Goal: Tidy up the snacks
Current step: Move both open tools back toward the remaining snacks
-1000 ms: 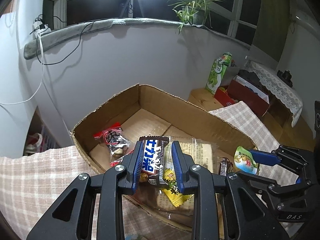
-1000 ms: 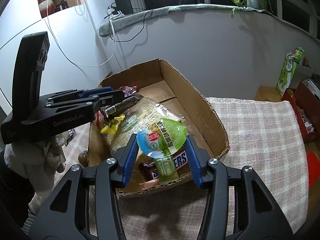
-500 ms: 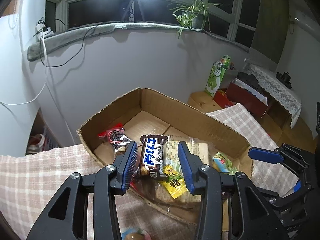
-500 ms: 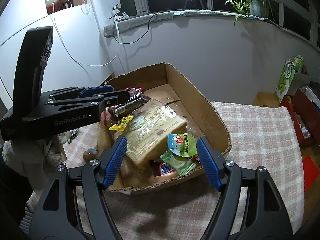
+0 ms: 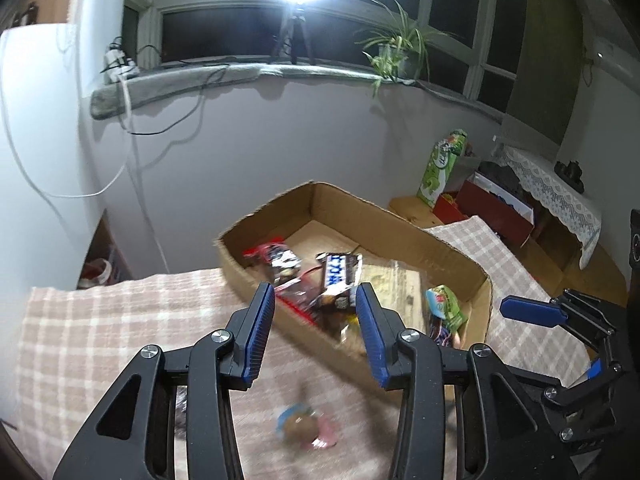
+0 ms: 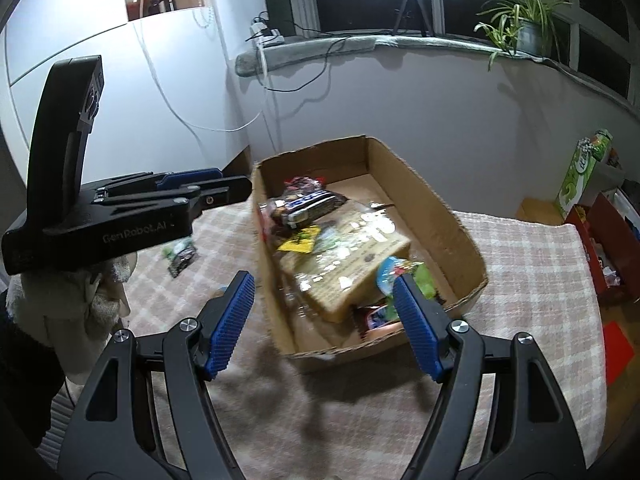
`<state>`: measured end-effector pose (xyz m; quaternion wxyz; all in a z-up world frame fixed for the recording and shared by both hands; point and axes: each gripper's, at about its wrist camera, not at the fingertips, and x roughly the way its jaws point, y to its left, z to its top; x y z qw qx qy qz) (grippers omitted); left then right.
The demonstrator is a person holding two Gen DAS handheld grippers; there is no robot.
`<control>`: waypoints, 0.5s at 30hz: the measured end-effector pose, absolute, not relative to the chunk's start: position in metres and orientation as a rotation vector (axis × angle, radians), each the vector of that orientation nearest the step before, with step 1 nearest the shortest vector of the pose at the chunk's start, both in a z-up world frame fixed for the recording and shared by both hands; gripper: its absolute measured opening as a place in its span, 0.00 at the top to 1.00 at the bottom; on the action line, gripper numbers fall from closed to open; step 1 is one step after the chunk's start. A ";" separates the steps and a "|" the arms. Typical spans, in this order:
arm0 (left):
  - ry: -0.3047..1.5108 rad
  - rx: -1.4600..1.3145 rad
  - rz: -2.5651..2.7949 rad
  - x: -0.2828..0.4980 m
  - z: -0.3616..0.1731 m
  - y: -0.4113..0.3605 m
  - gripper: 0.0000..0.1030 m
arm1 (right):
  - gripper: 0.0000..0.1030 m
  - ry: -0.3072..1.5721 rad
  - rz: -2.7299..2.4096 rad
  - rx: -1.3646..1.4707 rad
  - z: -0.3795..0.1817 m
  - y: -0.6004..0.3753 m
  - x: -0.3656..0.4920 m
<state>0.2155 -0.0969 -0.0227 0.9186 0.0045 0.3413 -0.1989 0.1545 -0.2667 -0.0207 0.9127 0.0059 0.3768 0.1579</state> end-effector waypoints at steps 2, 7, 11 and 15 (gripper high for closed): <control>0.699 0.003 -0.392 0.211 -0.021 -0.085 0.60 | 0.28 0.777 0.336 0.005 -0.020 -0.259 0.150; 0.700 -0.021 -0.342 0.204 -0.022 -0.053 0.60 | 0.28 0.784 0.373 -0.011 -0.022 -0.238 0.142; 0.710 -0.054 -0.296 0.201 -0.027 -0.024 0.60 | 0.28 0.800 0.410 -0.026 -0.027 -0.220 0.139; 0.724 -0.090 -0.262 0.199 -0.035 0.003 0.60 | 0.28 0.818 0.452 -0.044 -0.034 -0.199 0.135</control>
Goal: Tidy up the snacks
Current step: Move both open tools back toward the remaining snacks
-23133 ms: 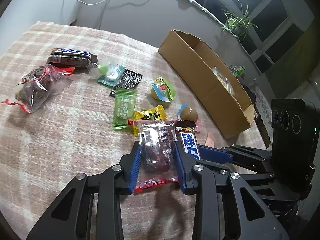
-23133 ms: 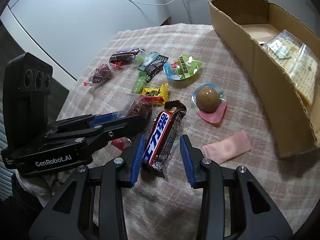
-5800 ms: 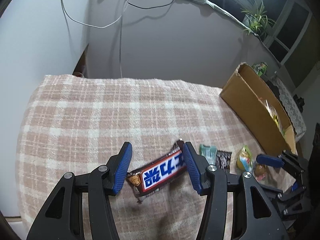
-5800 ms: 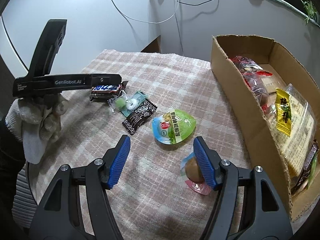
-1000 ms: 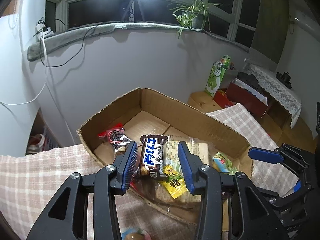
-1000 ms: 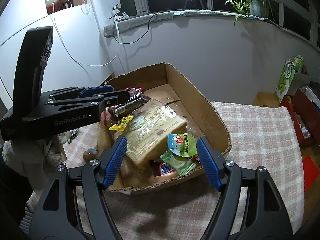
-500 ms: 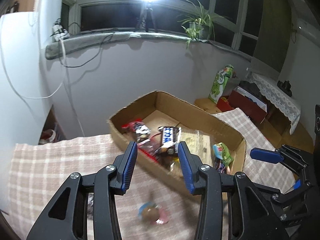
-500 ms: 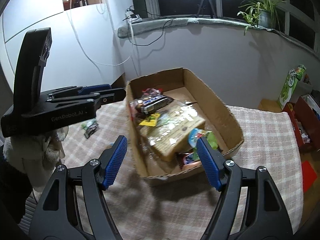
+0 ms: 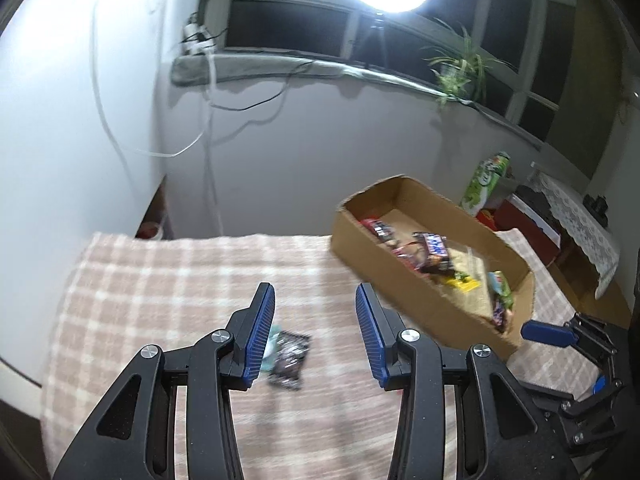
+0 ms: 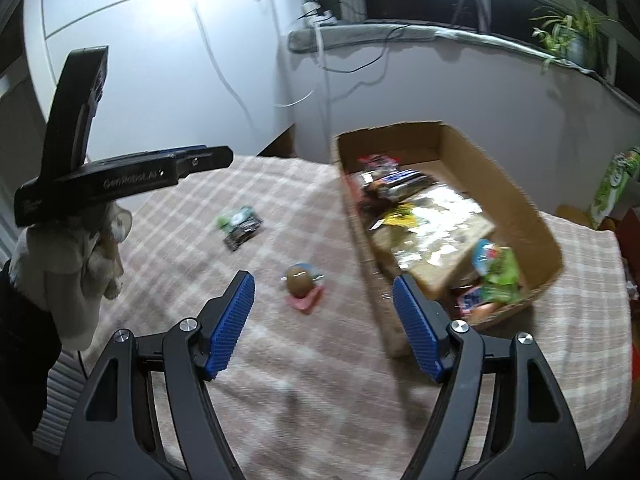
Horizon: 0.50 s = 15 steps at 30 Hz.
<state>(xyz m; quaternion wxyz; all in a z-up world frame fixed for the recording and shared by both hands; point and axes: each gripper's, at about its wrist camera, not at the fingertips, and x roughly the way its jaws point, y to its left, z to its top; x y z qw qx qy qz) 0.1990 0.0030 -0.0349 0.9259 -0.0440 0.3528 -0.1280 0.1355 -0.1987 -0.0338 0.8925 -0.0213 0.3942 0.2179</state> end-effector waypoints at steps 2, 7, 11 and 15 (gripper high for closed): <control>0.732 -0.100 -0.253 0.198 -0.040 0.012 0.60 | 0.28 0.826 0.467 -0.049 -0.038 -0.190 0.134; 0.766 -0.125 -0.245 0.197 -0.058 0.028 0.60 | 0.28 0.860 0.485 -0.036 -0.055 -0.174 0.136; 0.794 -0.115 -0.270 0.194 -0.072 0.028 0.61 | 0.28 0.887 0.478 -0.038 -0.071 -0.165 0.142; 0.827 -0.099 -0.305 0.195 -0.086 0.022 0.60 | 0.30 0.912 0.467 -0.030 -0.084 -0.158 0.149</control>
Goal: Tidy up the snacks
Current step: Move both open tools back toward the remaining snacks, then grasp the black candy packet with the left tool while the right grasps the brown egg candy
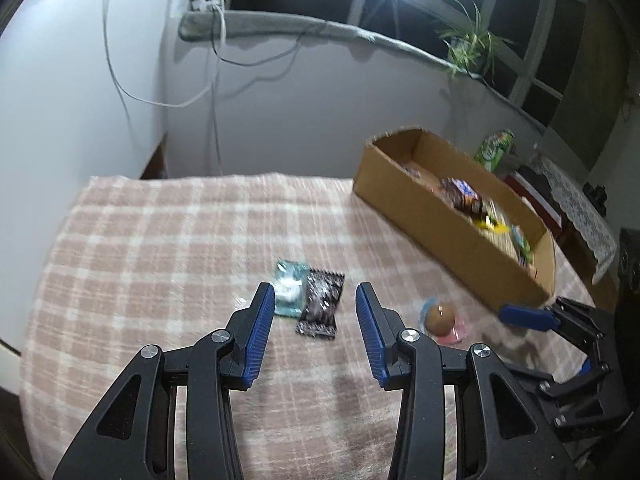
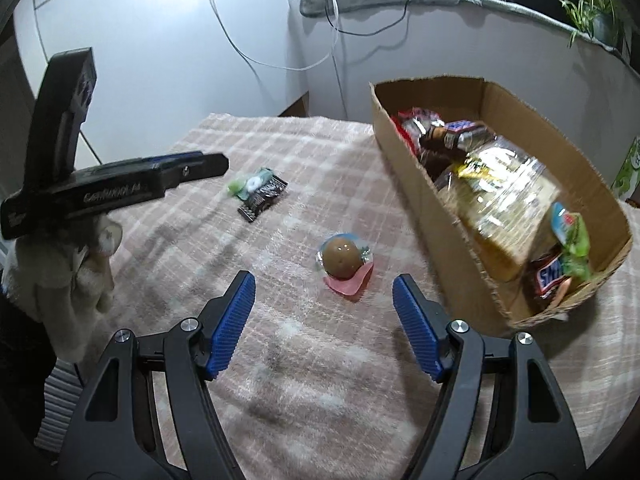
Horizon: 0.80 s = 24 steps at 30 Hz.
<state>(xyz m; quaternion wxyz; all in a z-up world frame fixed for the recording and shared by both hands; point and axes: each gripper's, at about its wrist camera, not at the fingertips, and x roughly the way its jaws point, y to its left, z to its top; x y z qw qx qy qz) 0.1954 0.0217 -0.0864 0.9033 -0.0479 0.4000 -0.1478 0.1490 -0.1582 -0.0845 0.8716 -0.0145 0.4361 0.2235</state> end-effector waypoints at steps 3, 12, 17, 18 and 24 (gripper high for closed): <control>0.844 -0.089 -0.321 0.199 -0.094 0.018 0.61 | 0.41 0.931 0.458 -0.019 -0.093 -0.156 0.156; 0.876 -0.031 -0.344 0.209 -0.108 0.007 0.62 | 0.51 0.955 0.430 -0.023 -0.104 -0.150 0.172; 0.892 0.014 -0.362 0.213 -0.114 -0.001 0.66 | 0.51 0.958 0.425 -0.035 -0.107 -0.144 0.175; 0.895 0.017 -0.363 0.215 -0.115 -0.002 0.66 | 0.51 0.957 0.421 -0.039 -0.108 -0.143 0.176; 0.911 0.030 -0.367 0.222 -0.119 -0.005 0.67 | 0.51 0.961 0.414 -0.046 -0.110 -0.140 0.181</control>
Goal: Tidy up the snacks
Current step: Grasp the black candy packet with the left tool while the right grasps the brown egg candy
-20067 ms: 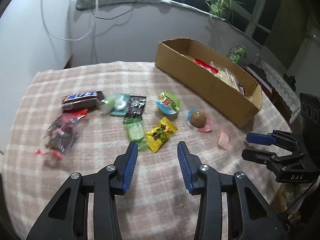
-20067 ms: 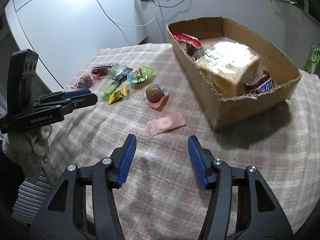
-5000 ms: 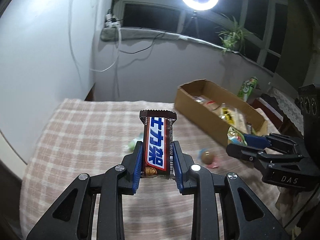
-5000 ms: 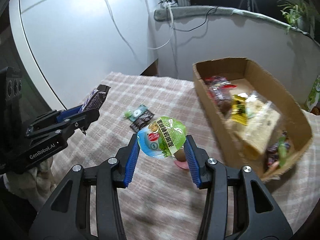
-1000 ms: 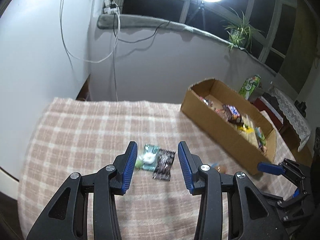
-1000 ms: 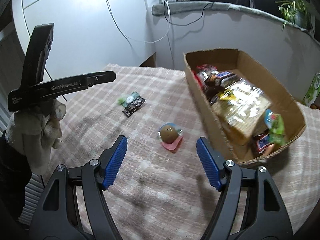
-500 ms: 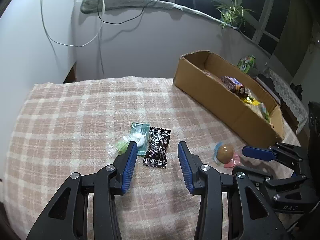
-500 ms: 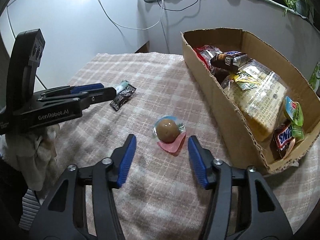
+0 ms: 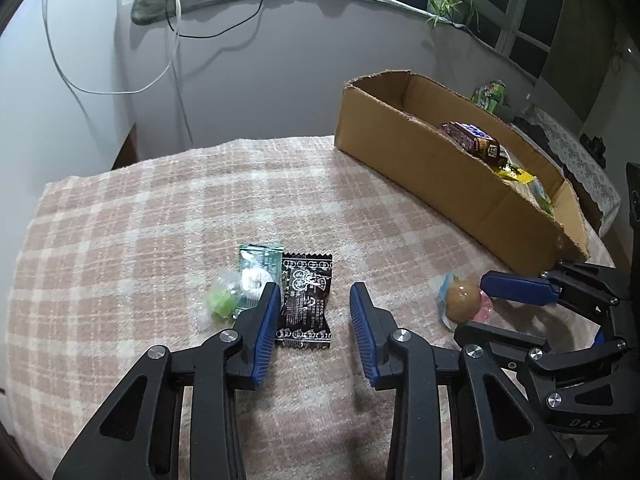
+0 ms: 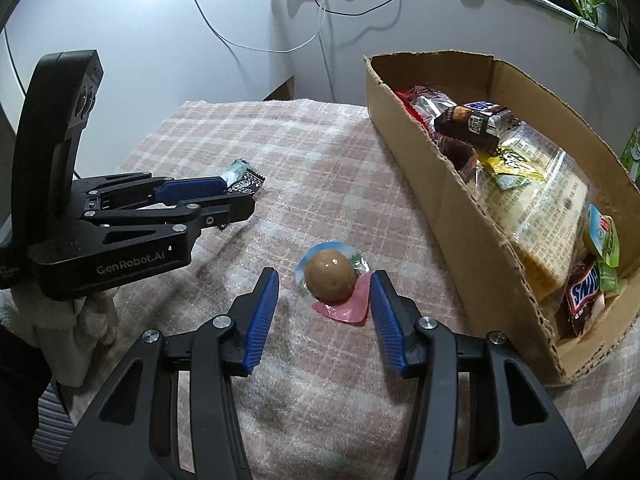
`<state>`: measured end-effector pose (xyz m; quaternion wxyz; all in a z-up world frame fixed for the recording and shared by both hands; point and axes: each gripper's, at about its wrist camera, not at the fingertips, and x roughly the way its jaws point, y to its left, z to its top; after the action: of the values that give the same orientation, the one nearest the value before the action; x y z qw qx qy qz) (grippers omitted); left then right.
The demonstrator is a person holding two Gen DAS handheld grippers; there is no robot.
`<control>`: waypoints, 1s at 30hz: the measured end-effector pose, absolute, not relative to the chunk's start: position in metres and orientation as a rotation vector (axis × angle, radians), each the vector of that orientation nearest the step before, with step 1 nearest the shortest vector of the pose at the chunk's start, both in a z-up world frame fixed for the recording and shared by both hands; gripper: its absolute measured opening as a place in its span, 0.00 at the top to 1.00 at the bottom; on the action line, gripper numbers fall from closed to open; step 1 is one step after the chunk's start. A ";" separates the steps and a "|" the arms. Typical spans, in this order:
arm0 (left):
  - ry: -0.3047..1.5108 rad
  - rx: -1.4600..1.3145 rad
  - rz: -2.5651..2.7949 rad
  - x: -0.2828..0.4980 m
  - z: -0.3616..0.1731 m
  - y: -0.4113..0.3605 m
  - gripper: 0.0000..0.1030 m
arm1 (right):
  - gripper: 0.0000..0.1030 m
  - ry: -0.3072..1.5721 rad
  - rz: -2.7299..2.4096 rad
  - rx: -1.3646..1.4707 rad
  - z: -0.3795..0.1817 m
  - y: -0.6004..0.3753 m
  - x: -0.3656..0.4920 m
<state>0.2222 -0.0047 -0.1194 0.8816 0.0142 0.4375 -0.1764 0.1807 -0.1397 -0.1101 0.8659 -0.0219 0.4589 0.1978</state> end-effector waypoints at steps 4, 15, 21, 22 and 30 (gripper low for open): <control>0.918 0.049 -0.376 0.223 -0.122 -0.009 0.70 | 0.51 0.963 0.410 -0.049 -0.112 -0.139 0.184; 0.921 0.038 -0.374 0.225 -0.125 -0.008 0.77 | 0.61 0.972 0.407 -0.082 -0.117 -0.131 0.190; 0.918 0.037 -0.369 0.223 -0.124 -0.008 0.77 | 0.64 0.972 0.415 -0.078 -0.118 -0.131 0.189; 0.918 0.033 -0.368 0.223 -0.124 -0.007 0.77 | 0.64 0.972 0.417 -0.077 -0.118 -0.131 0.189; 0.908 0.021 -0.369 0.208 -0.118 -0.008 0.78 | 0.66 0.965 0.429 -0.054 -0.114 -0.134 0.182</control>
<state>0.2080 -0.0077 -0.1178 0.8823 0.0099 0.4359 -0.1774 0.1823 -0.1345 -0.1136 0.8635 -0.0257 0.4602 0.2047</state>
